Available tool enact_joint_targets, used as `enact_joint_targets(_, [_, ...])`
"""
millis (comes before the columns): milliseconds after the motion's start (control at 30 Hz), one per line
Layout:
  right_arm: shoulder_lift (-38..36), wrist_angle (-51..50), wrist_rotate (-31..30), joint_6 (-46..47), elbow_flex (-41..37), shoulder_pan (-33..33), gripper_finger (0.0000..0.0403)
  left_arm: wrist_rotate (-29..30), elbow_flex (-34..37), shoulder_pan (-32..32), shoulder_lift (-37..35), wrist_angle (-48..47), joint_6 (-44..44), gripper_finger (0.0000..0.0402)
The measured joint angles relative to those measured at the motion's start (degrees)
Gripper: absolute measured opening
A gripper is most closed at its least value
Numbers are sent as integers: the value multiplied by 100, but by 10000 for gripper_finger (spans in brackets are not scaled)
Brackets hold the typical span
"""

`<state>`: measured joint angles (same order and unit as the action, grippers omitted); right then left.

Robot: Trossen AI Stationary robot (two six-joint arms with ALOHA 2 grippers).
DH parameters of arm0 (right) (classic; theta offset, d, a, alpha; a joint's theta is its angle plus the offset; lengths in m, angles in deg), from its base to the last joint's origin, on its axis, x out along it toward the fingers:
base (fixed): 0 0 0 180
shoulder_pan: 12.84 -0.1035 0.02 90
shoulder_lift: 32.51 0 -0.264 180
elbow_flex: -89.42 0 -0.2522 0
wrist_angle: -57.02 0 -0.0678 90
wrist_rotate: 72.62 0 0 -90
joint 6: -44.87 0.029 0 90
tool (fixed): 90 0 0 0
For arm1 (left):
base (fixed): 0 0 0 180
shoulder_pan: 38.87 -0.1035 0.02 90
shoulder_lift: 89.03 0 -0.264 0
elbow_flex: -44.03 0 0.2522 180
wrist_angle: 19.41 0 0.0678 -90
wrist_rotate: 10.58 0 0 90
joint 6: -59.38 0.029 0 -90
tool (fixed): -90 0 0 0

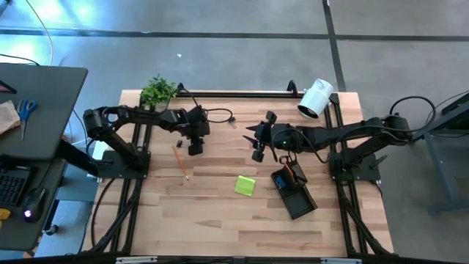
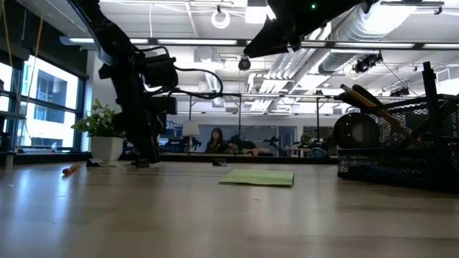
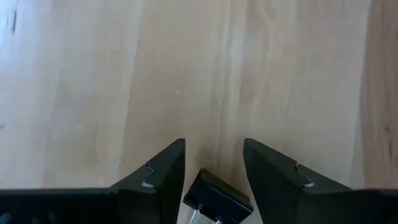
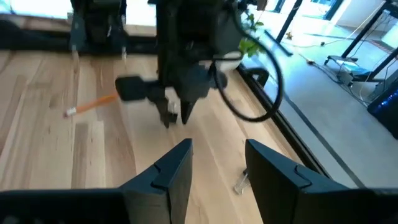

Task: Pick and place office supplies into organizer
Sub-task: Put the black binder clip into the black desk organizer

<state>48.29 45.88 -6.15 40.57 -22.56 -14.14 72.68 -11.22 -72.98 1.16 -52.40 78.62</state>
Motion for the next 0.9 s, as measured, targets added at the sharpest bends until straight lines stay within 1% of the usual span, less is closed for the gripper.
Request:
enact_joint_targets(133, [-110, -692, 199, 86, -2, -81, 142, -20, -255, 8, 0, -109, -11, 152])
enact_joint_targets(233, [-325, -1329, 301, 273, -2, -238, 142, -211, -471, 50, 0, -312, -88, 152])
enact_joint_targets(367, [-581, -1840, 302, 343, -2, -482, 142, -236, -789, 164, 0, -1024, 169, 152])
enact_joint_targets(500, [-671, -1953, 280, 404, -2, -704, 142, -111, -1044, 322, 2, -2058, 445, 152])
enact_joint_targets(600, [-643, -1948, 116, 110, -2, -805, 142, 168, -1070, 475, 0, -2576, 844, 155])
enact_joint_targets(667, [-615, -1948, -54, -42, -2, -816, 142, 580, -1034, 544, 0, -2739, 1129, 168])
enact_joint_targets(733, [-616, -1867, -188, -137, -2, -809, 142, 1023, -1010, 581, 6, -2808, 1250, 191])
enact_joint_targets(767, [-616, -1825, -228, -204, -2, -804, 142, 1136, -1010, 564, 17, -2801, 1257, 206])
enact_joint_targets(900, [-616, -1785, -302, -429, -2, -799, 142, 1101, -1008, 558, 22, -2558, 1321, 270])
